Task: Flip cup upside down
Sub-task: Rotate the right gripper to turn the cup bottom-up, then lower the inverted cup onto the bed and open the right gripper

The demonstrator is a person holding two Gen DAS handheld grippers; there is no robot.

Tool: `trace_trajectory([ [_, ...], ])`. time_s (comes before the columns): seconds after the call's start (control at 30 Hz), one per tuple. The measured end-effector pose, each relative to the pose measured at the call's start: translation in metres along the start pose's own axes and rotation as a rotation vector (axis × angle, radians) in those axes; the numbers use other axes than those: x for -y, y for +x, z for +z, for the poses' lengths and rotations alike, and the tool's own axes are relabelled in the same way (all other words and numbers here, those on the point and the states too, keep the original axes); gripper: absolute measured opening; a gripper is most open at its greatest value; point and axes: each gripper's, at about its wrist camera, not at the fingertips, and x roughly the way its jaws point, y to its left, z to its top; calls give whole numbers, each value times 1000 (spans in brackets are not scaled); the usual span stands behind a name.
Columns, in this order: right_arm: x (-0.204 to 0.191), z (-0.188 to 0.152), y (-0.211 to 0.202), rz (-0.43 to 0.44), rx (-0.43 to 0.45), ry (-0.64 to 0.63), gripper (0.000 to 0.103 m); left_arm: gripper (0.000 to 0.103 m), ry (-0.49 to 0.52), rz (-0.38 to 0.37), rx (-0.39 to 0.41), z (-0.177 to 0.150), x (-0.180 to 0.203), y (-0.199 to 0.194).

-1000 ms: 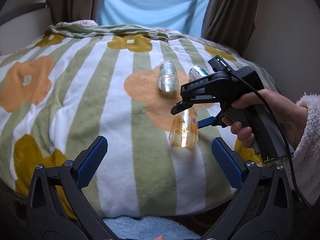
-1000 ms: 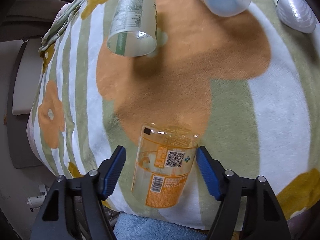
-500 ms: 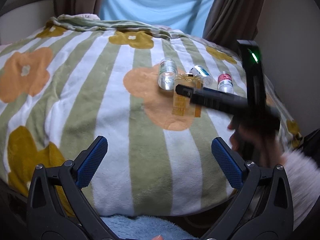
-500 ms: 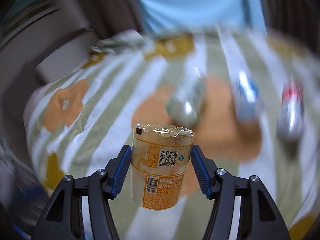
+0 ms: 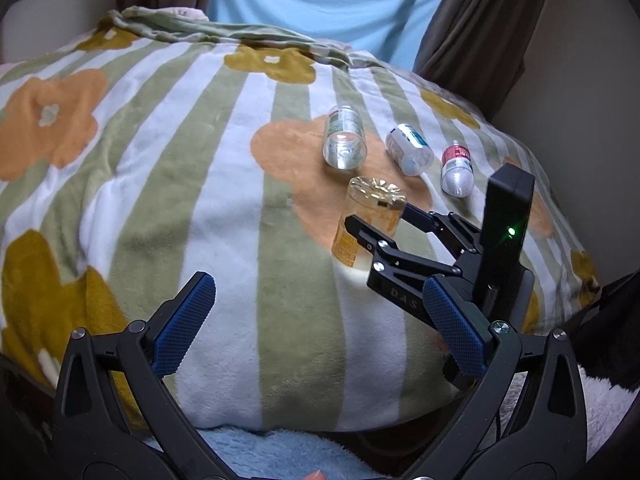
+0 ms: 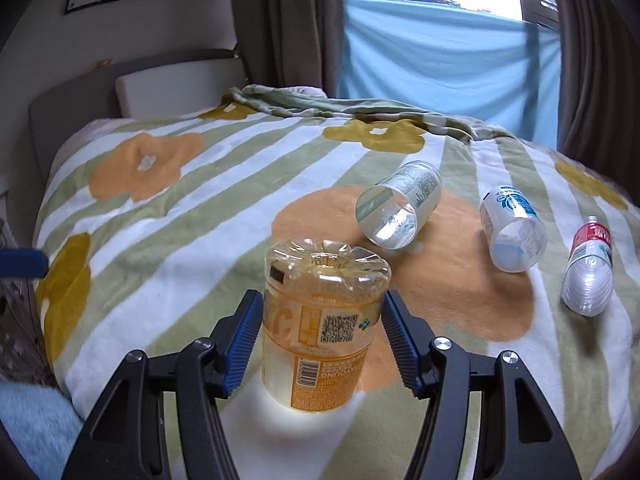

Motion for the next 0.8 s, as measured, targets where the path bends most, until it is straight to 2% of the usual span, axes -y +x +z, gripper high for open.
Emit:
trace_trajectory([
  [0.47,6,-1,-8,52,-92,-23,57,103,24,12,-19,-2,4,4],
  [0.8,-2,3,-6,53,-158,-123,57,103,19,7,-36,0,2,9],
])
